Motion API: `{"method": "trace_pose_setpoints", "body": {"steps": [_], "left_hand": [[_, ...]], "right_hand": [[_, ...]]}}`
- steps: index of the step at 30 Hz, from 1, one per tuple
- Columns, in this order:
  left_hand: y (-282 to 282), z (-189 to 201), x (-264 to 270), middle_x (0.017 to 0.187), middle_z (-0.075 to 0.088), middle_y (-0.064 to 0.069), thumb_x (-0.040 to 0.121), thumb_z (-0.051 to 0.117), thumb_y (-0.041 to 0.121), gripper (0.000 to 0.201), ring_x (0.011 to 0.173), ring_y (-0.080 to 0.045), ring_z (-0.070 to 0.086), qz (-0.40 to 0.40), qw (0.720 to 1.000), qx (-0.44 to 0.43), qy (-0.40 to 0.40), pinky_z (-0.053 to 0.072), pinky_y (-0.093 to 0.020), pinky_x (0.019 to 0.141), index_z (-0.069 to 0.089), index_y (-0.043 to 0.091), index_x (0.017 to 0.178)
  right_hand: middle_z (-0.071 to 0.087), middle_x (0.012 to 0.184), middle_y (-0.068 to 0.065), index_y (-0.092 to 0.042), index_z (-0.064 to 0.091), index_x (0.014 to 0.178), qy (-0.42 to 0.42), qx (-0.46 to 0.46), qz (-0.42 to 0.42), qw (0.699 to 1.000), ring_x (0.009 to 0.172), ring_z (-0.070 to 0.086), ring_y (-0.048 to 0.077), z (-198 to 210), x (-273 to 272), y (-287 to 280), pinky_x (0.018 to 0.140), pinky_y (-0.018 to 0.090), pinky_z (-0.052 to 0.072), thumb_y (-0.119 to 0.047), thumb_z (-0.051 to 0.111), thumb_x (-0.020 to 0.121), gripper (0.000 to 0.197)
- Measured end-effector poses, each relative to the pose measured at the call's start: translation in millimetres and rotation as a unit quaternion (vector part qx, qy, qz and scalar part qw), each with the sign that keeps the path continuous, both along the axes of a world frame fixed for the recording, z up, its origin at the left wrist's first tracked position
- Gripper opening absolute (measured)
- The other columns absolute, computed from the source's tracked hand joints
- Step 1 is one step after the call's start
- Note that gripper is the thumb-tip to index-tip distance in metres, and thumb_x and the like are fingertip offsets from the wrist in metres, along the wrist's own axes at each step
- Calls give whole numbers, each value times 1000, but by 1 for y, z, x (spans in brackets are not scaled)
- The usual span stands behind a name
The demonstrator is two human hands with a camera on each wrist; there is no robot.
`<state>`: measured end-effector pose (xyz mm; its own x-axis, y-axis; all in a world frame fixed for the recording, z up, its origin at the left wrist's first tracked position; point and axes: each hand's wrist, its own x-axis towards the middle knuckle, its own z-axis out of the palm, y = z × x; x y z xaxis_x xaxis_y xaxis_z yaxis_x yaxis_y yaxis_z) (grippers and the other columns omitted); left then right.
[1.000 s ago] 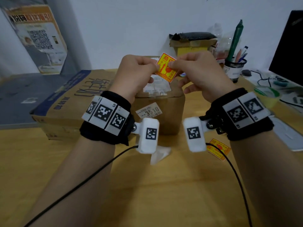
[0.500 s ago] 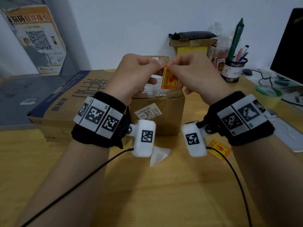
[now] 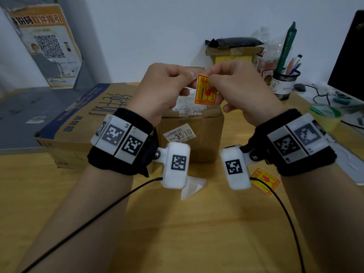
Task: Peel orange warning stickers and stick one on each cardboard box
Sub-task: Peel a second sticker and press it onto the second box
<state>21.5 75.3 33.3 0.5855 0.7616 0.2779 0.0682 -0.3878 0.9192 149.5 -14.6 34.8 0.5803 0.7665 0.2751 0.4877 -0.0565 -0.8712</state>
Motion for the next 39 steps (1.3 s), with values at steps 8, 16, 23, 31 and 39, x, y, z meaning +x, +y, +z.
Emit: {"method": "trace_pose_setpoints", "body": {"steps": [8,16,23,31,39], "left_hand": [[1,-4,6,74,65,3,98,62,27,29,61,-5,56,4,1000,-20,-8,34,-17,43,71,18,72],[-3,-3,7,62,62,12,98,63,30,32,54,-1,49,3,1000,-11,-4,34,-15,42,69,17,70],[-3,-5,7,66,61,1,99,59,26,34,67,-19,47,24,1000,-12,-13,31,-19,44,68,16,68],[5,-1,6,74,55,1,102,52,23,36,61,-9,53,99,989,-84,-72,31,-12,38,55,17,67],[10,-3,7,83,63,-4,103,50,24,26,69,-11,62,95,983,-114,-110,34,-15,39,65,13,84]], "right_hand": [[60,80,0,-20,63,87,7,27,-29,999,62,56,17,0,1,0,39,22,39,-27,70,89,10],[64,82,5,-4,74,102,-11,26,-13,1000,53,56,10,0,-3,0,38,19,39,-53,68,87,52],[74,97,24,-14,76,87,4,27,-16,1000,52,55,14,1,-4,-2,41,23,37,-30,68,89,18],[69,108,12,-25,60,109,36,46,-43,997,46,57,9,1,4,1,36,22,42,-9,53,93,24],[53,86,-6,-25,51,108,31,63,-109,992,64,62,23,0,14,-4,45,30,51,2,34,91,37]]}}
